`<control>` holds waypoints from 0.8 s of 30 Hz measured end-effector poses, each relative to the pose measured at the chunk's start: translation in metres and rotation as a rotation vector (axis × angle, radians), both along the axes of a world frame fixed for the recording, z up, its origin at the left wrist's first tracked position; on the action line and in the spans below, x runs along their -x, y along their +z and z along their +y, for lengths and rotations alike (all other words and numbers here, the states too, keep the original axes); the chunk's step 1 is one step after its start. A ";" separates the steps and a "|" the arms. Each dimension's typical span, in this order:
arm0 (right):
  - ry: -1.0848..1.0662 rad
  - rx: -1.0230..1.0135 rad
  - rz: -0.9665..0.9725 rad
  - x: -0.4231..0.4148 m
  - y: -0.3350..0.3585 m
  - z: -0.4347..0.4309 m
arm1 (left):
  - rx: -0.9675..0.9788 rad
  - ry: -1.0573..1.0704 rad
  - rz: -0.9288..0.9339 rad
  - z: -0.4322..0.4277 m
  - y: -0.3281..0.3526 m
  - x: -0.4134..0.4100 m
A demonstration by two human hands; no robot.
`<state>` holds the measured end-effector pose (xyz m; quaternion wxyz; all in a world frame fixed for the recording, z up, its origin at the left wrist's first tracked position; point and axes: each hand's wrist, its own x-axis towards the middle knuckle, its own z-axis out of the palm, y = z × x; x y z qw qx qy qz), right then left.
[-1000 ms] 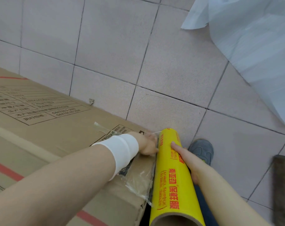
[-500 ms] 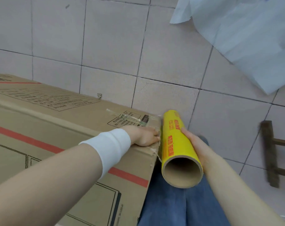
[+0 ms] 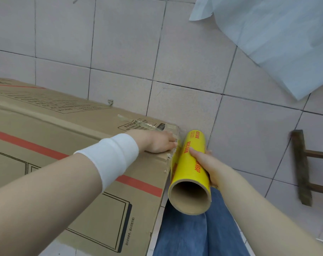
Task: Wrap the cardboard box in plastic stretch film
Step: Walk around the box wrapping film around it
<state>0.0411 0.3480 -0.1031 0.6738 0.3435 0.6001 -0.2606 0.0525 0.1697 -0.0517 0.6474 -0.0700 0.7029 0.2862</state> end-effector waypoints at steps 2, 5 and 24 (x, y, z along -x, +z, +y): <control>-0.137 0.020 -0.080 0.000 0.012 0.006 | 0.000 0.008 0.071 0.005 0.012 -0.008; -0.383 0.069 -0.130 -0.011 0.032 0.022 | 0.074 -0.006 0.217 0.008 0.033 -0.023; -0.054 0.015 -0.116 -0.056 0.032 0.037 | 0.264 0.678 1.039 0.086 0.079 -0.115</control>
